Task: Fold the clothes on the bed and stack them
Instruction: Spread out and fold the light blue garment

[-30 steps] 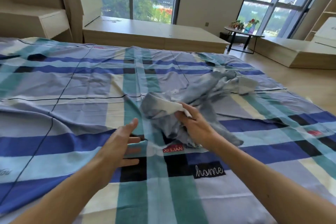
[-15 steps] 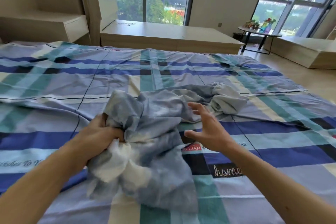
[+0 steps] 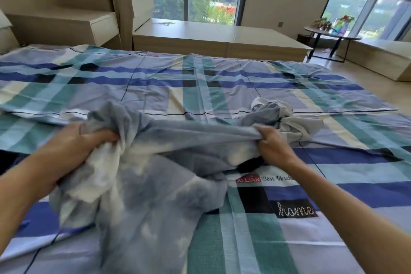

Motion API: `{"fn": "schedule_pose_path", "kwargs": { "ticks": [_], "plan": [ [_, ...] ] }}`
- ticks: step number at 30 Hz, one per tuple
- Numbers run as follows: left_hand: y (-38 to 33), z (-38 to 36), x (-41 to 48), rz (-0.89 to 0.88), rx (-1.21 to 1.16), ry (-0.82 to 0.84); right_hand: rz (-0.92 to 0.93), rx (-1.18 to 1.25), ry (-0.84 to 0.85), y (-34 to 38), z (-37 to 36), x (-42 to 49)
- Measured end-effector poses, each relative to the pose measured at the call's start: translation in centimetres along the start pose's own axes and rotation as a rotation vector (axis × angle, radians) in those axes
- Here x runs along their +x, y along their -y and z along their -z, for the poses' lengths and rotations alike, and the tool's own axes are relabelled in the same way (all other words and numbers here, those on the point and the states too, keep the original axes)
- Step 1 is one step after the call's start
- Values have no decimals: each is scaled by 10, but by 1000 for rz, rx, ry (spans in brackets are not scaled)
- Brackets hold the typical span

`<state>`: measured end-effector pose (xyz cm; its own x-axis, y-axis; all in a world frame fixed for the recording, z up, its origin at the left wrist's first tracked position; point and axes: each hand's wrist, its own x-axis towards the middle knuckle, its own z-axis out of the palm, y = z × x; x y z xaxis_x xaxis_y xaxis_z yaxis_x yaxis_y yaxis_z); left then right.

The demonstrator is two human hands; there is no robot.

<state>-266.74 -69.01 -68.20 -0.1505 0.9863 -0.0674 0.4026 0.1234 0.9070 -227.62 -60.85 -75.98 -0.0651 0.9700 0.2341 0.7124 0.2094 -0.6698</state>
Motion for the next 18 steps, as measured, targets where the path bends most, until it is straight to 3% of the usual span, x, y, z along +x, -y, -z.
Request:
{"fn": "schedule_pose_path", "kwargs": {
  "ticks": [2, 4, 7, 10, 16, 18],
  "plan": [
    [10, 11, 5, 60, -53, -136, -73, 16, -218, -6, 30, 7],
    [7, 9, 3, 82, -92, -171, -161, -11, -409, -27, 62, 9],
    [8, 7, 7, 56, -116, -199, -394, -92, -558, -62, 85, 5],
    [8, 4, 8, 3, -158, -236, -553, -130, -500, -80, 82, -5],
    [9, -12, 16, -89, -227, -245, -456, -131, -272, -81, 66, -4],
    [12, -14, 20, -47, -32, -288, -418, -77, -232, -75, 50, 0]
  ]
}}
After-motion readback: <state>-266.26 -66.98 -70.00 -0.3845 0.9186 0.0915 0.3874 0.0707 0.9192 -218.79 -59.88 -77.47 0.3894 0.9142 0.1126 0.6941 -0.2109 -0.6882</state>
